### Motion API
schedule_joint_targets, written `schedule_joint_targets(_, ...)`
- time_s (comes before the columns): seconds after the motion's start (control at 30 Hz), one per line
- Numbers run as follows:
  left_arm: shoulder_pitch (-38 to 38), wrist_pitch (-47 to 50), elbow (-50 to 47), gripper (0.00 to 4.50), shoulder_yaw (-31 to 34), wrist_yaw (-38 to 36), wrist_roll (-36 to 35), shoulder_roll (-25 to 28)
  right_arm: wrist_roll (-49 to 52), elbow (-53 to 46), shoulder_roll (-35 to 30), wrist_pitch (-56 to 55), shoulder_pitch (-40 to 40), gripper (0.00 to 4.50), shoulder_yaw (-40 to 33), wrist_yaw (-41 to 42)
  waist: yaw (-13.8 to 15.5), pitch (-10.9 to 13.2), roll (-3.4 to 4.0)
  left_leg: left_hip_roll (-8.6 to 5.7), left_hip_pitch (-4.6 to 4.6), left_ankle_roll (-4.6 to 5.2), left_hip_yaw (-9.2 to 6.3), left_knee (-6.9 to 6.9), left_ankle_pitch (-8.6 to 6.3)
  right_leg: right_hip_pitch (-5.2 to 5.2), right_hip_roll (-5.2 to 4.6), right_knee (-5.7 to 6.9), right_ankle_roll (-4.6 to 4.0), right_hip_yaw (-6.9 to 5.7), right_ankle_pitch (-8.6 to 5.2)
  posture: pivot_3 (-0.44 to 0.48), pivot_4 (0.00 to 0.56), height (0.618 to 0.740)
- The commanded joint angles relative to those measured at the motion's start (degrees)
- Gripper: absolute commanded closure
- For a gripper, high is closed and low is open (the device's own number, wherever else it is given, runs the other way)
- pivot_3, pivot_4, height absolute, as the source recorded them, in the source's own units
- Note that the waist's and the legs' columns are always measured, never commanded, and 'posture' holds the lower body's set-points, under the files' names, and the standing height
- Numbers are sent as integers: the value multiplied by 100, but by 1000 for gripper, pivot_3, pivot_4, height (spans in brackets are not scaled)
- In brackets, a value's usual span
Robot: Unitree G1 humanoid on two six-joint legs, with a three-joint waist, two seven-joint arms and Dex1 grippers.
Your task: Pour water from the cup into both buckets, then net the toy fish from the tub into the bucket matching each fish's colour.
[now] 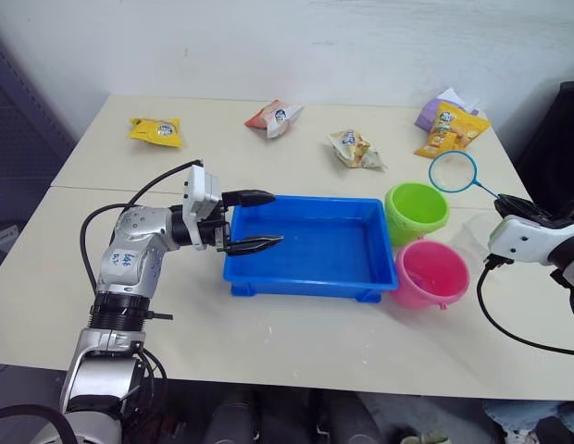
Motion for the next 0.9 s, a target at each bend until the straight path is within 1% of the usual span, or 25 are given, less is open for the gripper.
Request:
schedule_joint_targets(0.03, -23, -185, 14, 89, 69, -61, -38, -5, 394, -57, -2, -131, -100, 4500, -182, 42, 1, 0, 0, 0, 0, 0, 0, 0, 0, 0, 0, 0, 0, 0, 0, 0, 150, 738)
schedule_joint_targets(0.1, -28, -220, 19, 89, 107, -100, -107, -21, 990, -166, 159, 106, -101, 4500, -255, 416, 0, 0, 0, 0, 1, 0, 0, 0, 0, 1, 0, 0, 0, 0, 0, 0, 150, 738)
schedule_joint_targets(0.2, -39, -160, 1, 89, 243, -211, -310, 16, 2424, -605, 493, 1100, 32, 4500, -360, 1375, 1, 0, 0, 2, 5, 1, -1, 0, 0, 7, 3, -1, 0, -1, 0, 0, 150, 738)
schedule_joint_targets(0.23, -5, -112, -24, 89, 321, -293, -402, 93, 3323, -1032, 686, 1810, 101, 4500, -489, 1676, 3, 0, 0, 3, 5, 1, -2, 0, 0, 8, 3, 0, 0, -2, 0, 0, 150, 738)
schedule_joint_targets(0.27, 23, -79, -41, 89, 370, -350, -462, 150, 3925, -1344, 818, 2321, 144, 4500, -597, 1863, 1, 0, 0, 4, 5, 1, -3, 0, 0, 9, 3, 3, 0, -2, 0, 0, 150, 738)
schedule_joint_targets(0.3, 87, -5, -56, 89, 389, -528, -514, 295, 4459, -1693, 903, 2765, 143, 4500, -699, 2002, -5, 0, 0, 6, 5, 1, -5, 0, 0, 9, 4, 5, 0, -2, 0, 0, 150, 738)
schedule_joint_targets(0.37, 180, -3, -19, 89, 401, -789, -533, 502, 4980, -2151, 935, 3359, 132, 4500, -829, 2156, -17, 0, 5, 8, 8, 1, -6, -2, 0, 10, 5, 13, -1, -1, 0, 0, 150, 738)
schedule_joint_targets(0.43, 335, -180, 40, 89, 572, -1381, -616, 941, 5812, -2983, 697, 4313, 295, 4500, -737, 2585, -15, 0, 6, 7, 15, 2, -6, -4, -1, 12, 3, 4, -2, 0, 0, 0, 150, 738)
schedule_joint_targets(0.47, 370, -87, 16, 89, 618, -1600, -671, 1177, 6099, -3359, 585, 4648, 397, 4500, -659, 2781, -12, 0, 6, 8, 21, 3, -5, -8, -1, 15, 3, 2, -4, 2, -1, 0, 150, 738)
schedule_joint_targets(0.53, 374, 53, -115, 89, 733, -1853, -788, 1562, 6534, -4075, 457, 4985, 614, 4500, -459, 3156, 6, 1, 3, 13, 21, 3, -15, -13, -4, 17, 4, -2, -14, -4, -7, 0, 150, 738)
schedule_joint_targets(0.6, 466, 191, -332, 89, 824, -2019, -899, 1862, 6666, -4574, 487, 5170, 743, 4500, -196, 3266, 10, 1, 3, 13, 21, 5, -26, -13, -6, 22, 3, -5, -16, -10, -8, 0, 150, 738)
schedule_joint_targets(0.67, 758, 197, -608, 89, 843, -2225, -971, 2154, 6618, -4874, 534, 5273, 822, 4500, 231, 3463, 13, 0, 3, 11, 26, 8, -30, -13, -9, 33, -3, -11, -16, -10, -8, 0, 150, 738)
schedule_joint_targets(0.73, 1351, -128, -873, 89, 671, -2287, -1046, 2522, 6251, -5005, 700, 5160, 867, 4500, 822, 3557, 2, 0, 4, 8, 46, 19, -30, -18, -22, 59, -11, -30, -16, -10, -8, 0, 150, 738)
schedule_joint_targets(0.8, 1951, -493, -1086, 89, 517, -2287, -988, 2775, 5484, -4898, 990, 4748, 883, 4500, 1480, 3467, -21, 0, 4, 8, 65, 24, -34, -24, -35, 84, -13, -51, -16, -11, -8, 0, 150, 738)
schedule_joint_targets(0.83, 2179, -612, -1114, 89, 475, -2287, -957, 2857, 5153, -4794, 1093, 4545, 889, 4500, 1739, 3485, -22, 0, 4, 8, 65, 24, -34, -24, -35, 85, -14, -56, -16, -11, -8, 0, 150, 738)
schedule_joint_targets(0.9, 2530, -582, -1195, 89, 536, -2183, -990, 2773, 4610, -4503, 1305, 4126, 905, 4500, 2198, 3603, -13, 0, 4, 8, 64, 23, -34, -24, -36, 82, -16, -56, -16, -11, -8, 0, 150, 738)
